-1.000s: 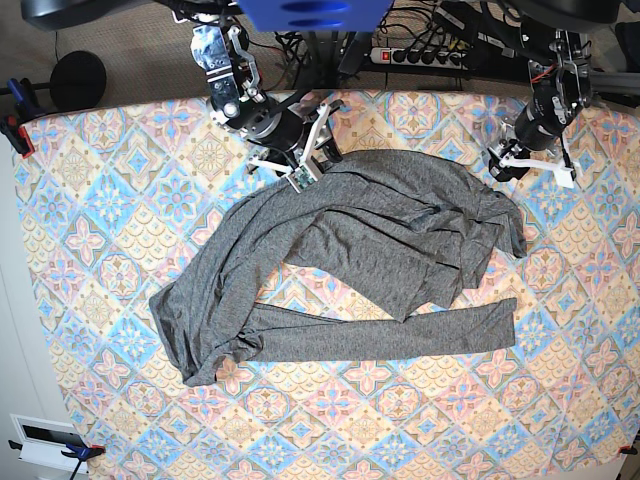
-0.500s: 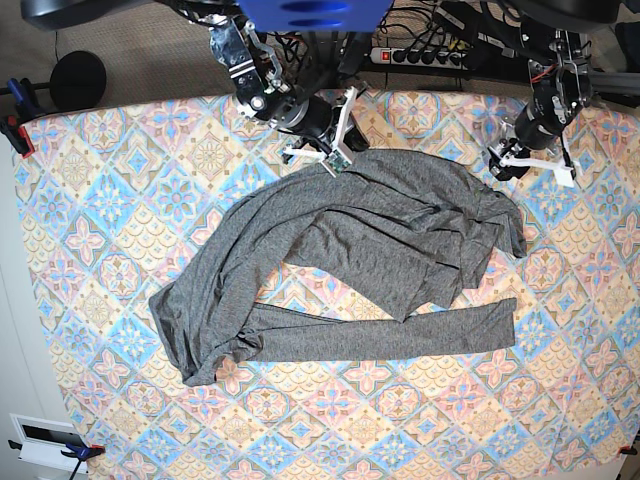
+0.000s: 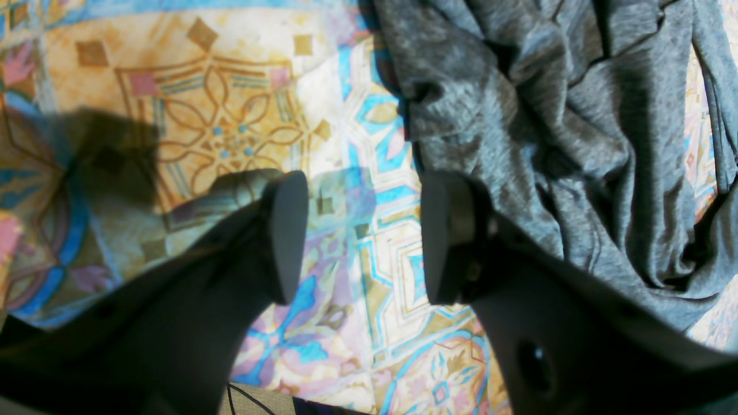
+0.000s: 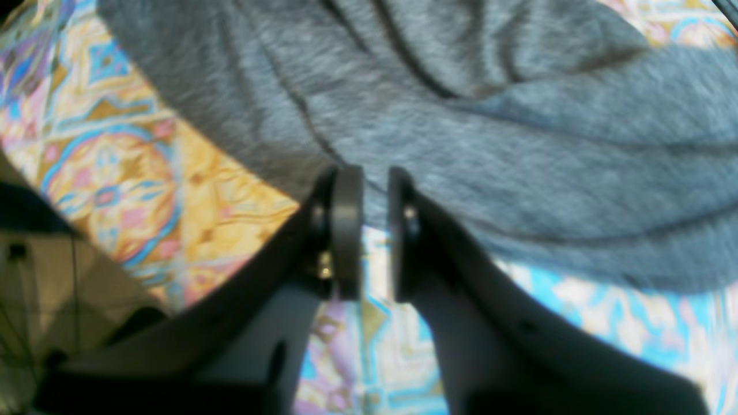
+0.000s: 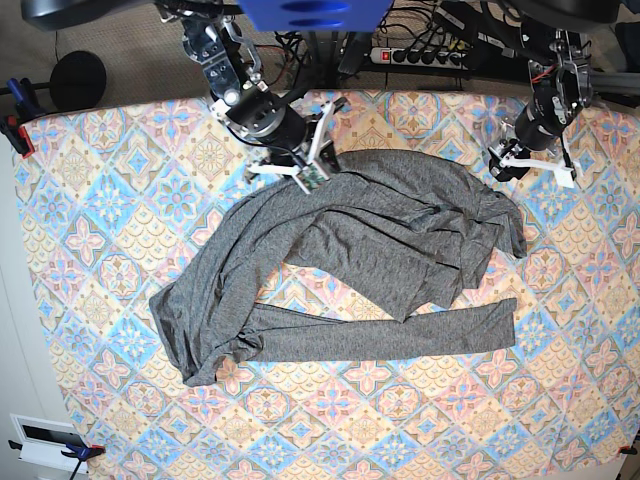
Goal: Layout the t-shirt on the table in an organized manner, then fold the t-shirt properly
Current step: 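Move the right gripper over the shirt's bunched body, then lower the right gripper and grasp the bunched shirt fabric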
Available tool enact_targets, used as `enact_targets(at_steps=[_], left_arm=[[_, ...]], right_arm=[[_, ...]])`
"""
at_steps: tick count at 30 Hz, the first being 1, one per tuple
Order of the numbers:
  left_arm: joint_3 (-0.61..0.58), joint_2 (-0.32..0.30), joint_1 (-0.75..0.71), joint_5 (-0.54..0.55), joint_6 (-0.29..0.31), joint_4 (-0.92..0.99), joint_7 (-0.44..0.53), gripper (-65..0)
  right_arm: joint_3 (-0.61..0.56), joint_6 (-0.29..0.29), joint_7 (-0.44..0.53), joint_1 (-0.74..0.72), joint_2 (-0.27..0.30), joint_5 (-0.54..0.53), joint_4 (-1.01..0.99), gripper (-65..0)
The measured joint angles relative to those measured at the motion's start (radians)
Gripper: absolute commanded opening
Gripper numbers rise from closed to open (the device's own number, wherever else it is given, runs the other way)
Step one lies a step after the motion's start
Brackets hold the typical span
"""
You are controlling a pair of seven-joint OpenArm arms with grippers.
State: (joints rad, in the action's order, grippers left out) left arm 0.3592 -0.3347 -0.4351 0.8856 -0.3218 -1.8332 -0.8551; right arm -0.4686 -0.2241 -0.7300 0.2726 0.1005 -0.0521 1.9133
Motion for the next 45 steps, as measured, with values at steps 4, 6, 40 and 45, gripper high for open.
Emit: enact_targets(at_steps=[4, 6, 40, 45], left_arm=[[0.000, -0.014, 0.015, -0.001, 0.001, 0.000, -0.004, -33.9], [0.000, -0.021, 0.015, 0.000, 0.001, 0.000, -0.003, -33.9], [-0.006, -0.025, 0.016, 0.000, 0.001, 0.000, -0.005, -33.9], [-0.006, -0.025, 0.014, 0.000, 0.000, 0.000, -0.006, -33.9]], right_arm=[[-0.112, -0.001, 0.015, -0.048, 0.011, 0.093, 0.002, -49.5], [-0.167, -0.007, 0.009, -0.047, 0.017, 0.235, 0.002, -48.9], [-0.308, -0.017, -0.020, -0.194, 0.022, 0.611, -0.153, -48.6], [-0.320, -0.014, -0.014, -0.192, 0.016, 0.567, -0.162, -48.6]])
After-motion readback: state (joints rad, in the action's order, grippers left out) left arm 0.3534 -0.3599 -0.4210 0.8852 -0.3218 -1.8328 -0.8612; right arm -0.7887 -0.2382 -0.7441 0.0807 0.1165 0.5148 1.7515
